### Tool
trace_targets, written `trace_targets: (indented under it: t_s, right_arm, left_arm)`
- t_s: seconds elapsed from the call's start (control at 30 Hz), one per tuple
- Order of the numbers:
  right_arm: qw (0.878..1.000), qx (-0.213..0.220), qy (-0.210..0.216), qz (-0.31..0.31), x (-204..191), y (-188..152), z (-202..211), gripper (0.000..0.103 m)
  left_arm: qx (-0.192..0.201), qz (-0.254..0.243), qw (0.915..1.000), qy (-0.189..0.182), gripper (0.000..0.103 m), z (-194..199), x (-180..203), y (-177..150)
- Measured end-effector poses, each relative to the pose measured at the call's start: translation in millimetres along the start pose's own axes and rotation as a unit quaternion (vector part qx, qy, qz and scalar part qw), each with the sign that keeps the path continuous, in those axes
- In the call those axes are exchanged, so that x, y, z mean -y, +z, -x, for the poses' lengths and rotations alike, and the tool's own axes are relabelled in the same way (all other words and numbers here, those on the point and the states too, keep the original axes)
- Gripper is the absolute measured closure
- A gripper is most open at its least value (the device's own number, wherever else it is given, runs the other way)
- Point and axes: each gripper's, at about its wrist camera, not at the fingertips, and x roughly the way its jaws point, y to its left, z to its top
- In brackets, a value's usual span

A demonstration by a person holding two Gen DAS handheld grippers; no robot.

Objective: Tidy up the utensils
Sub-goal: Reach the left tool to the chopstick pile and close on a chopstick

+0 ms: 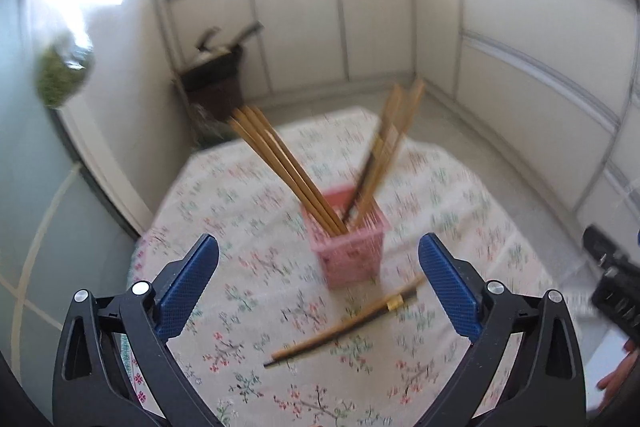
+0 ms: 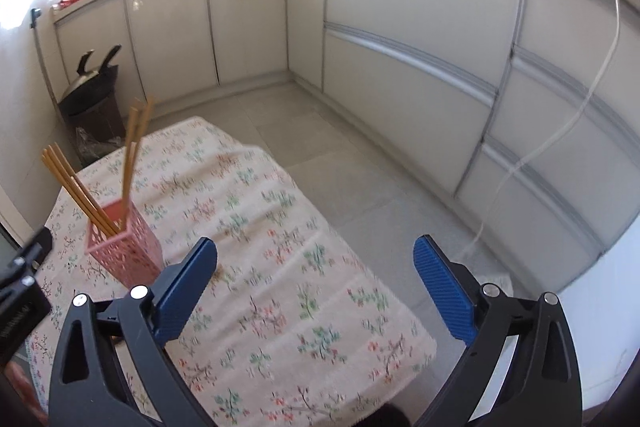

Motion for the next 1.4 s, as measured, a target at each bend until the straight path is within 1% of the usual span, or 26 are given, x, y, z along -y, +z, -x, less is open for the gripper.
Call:
trace_targets:
  t_s: [0.03, 0.1, 0.13, 0.17, 0.23, 0.33, 0.43, 0.47, 0.5, 0.63, 0.7, 0.73, 0.77, 0.8, 0.83, 0.9, 0.97, 1.0, 1.1, 1.13, 1.17, 1.2, 1.23, 1.27, 1.33, 1.4]
  right_arm:
    - [1.000, -0.006, 0.000, -0.005, 3.9, -1.6, -1.3, 0.007]
    - [1.000, -0.018, -0.001, -0.015, 12.2, -4.0, -4.1, 0.007]
    - [1.000, -0.022, -0.001, -0.018, 15.2, -5.1, -4.2, 0.007]
    - [0.999, -0.025, -0.002, -0.021, 18.3, -5.6, -4.9, 0.007]
    - [0.999, -0.027, -0.004, -0.028, 23.4, -5.6, -5.6, 0.007]
    - [0.998, -0.032, -0.003, -0.049, 34.4, -2.1, -7.5, 0.007]
    - [0.996, -0.047, 0.006, -0.079, 47.2, 1.0, -11.9, 0.007]
    - [0.995, -0.052, 0.008, -0.088, 51.0, 1.5, -13.7, 0.007]
    - [0.993, -0.059, 0.010, -0.098, 55.6, 1.4, -16.3, 0.007]
    - [0.990, -0.075, 0.010, -0.120, 67.0, 1.3, -23.6, 0.007]
    - [0.988, -0.082, 0.015, -0.129, 70.4, 1.2, -26.0, 0.007]
    - [0.987, -0.087, 0.019, -0.133, 71.9, 0.8, -27.2, 0.007]
    - [0.987, -0.091, 0.021, -0.133, 73.1, 0.7, -28.4, 0.007]
    - [0.987, -0.094, 0.021, -0.132, 73.4, 0.2, -29.7, 0.007]
    - [0.987, -0.095, 0.021, -0.131, 73.5, 0.1, -30.7, 0.007]
    - [0.986, -0.098, 0.021, -0.130, 74.4, -0.1, -32.1, 0.007]
    - [0.986, -0.102, 0.023, -0.131, 74.8, 0.3, -33.6, 0.007]
    - [0.985, -0.106, 0.026, -0.133, 75.2, 0.0, -35.0, 0.007]
    - [0.983, -0.116, 0.032, -0.137, 75.8, -0.7, -39.6, 0.007]
    - [0.983, -0.121, 0.033, -0.136, 74.8, -1.3, -41.2, 0.007]
    - [0.983, -0.124, 0.033, -0.135, 74.0, -2.0, -42.3, 0.007]
    - [0.982, -0.126, 0.033, -0.134, 73.1, -2.4, -43.0, 0.007]
    - [0.983, -0.127, 0.032, -0.133, 72.4, -3.0, -43.4, 0.007]
    - [0.983, -0.127, 0.031, -0.132, 71.7, -3.3, -43.7, 0.007]
    - [0.983, -0.127, 0.027, -0.131, 71.0, -3.3, -44.3, 0.007]
    - [0.982, -0.132, 0.028, -0.132, 70.5, -4.3, -46.7, 0.007]
  left_arm:
    - [-0.017, -0.010, 0.9997, -0.012, 0.007, -6.2, 4.1, -2.4]
    - [-0.065, -0.032, 0.9962, -0.049, 0.007, -22.8, 13.2, -9.0]
    - [-0.100, -0.037, 0.9911, -0.079, 0.007, -34.2, 17.8, -13.5]
    - [-0.126, -0.040, 0.9861, -0.100, 0.007, -42.1, 21.5, -16.9]
    - [-0.177, -0.053, 0.9725, -0.141, 0.007, -58.6, 31.9, -25.2]
    - [-0.200, -0.095, 0.9614, -0.164, 0.007, -69.9, 51.4, -29.4]
    - [-0.214, -0.119, 0.9508, -0.190, 0.008, -77.1, 69.0, -25.3]
    - [-0.221, -0.132, 0.9452, -0.201, 0.008, -80.0, 77.4, -22.2]
    - [-0.232, -0.152, 0.9370, -0.213, 0.008, -84.5, 87.3, -17.6]
    - [-0.256, -0.213, 0.9191, -0.211, 0.014, -106.3, 115.2, 2.3]
    - [-0.270, -0.231, 0.9120, -0.205, 0.029, -121.3, 126.3, 5.4]
    - [-0.282, -0.238, 0.9086, -0.196, 0.034, -131.3, 131.3, 5.7]
    - [-0.292, -0.242, 0.9057, -0.190, 0.043, -139.4, 134.0, 5.7]
    - [-0.300, -0.244, 0.9040, -0.182, 0.048, -147.6, 135.1, 5.6]
    - [-0.303, -0.247, 0.9047, -0.170, 0.049, -155.3, 137.1, 4.4]
    - [-0.310, -0.249, 0.9048, -0.152, 0.056, -171.4, 139.9, 1.3]
    - [-0.320, -0.245, 0.9039, -0.144, 0.057, -183.7, 139.2, -1.7]
    - [-0.321, -0.246, 0.9041, -0.139, 0.059, -187.3, 138.9, -2.8]
    - [-0.332, -0.246, 0.9004, -0.137, 0.064, -199.1, 136.9, -7.9]
    - [-0.333, -0.245, 0.8999, -0.138, 0.064, -202.2, 135.7, -9.2]
    - [-0.333, -0.237, 0.9005, -0.149, 0.069, -203.7, 132.9, -8.5]
    - [-0.340, -0.226, 0.8989, -0.158, 0.076, -205.7, 129.6, -8.1]
    - [-0.345, -0.222, 0.8983, -0.158, 0.079, -206.5, 127.1, -8.2]
    - [-0.348, -0.222, 0.8976, -0.156, 0.088, -206.4, 125.8, -8.7]
    - [-0.350, -0.228, 0.8955, -0.154, 0.089, -203.9, 124.7, -12.3]
    - [-0.346, -0.219, 0.8989, -0.156, 0.091, -201.4, 121.3, -15.3]
